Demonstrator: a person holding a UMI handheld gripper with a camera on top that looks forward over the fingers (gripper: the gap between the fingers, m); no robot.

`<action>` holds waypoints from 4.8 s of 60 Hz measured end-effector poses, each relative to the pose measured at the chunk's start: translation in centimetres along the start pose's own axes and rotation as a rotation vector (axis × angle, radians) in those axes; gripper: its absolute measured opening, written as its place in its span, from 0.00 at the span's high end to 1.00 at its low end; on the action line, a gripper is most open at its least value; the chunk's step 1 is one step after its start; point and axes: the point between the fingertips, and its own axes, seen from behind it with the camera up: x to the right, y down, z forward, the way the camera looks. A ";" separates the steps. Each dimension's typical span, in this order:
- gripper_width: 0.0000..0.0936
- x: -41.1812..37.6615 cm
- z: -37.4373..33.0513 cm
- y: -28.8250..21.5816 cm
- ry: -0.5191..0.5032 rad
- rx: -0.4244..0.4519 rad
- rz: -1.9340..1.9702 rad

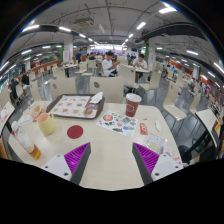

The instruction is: Pour water

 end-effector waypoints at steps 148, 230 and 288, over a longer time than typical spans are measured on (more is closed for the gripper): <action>0.54 -23.1 10.6 -18.9 0.857 0.099 -1.695; 0.53 -19.5 20.4 -7.0 -0.083 0.187 0.021; 0.10 -24.5 -4.1 -0.5 0.086 0.011 0.005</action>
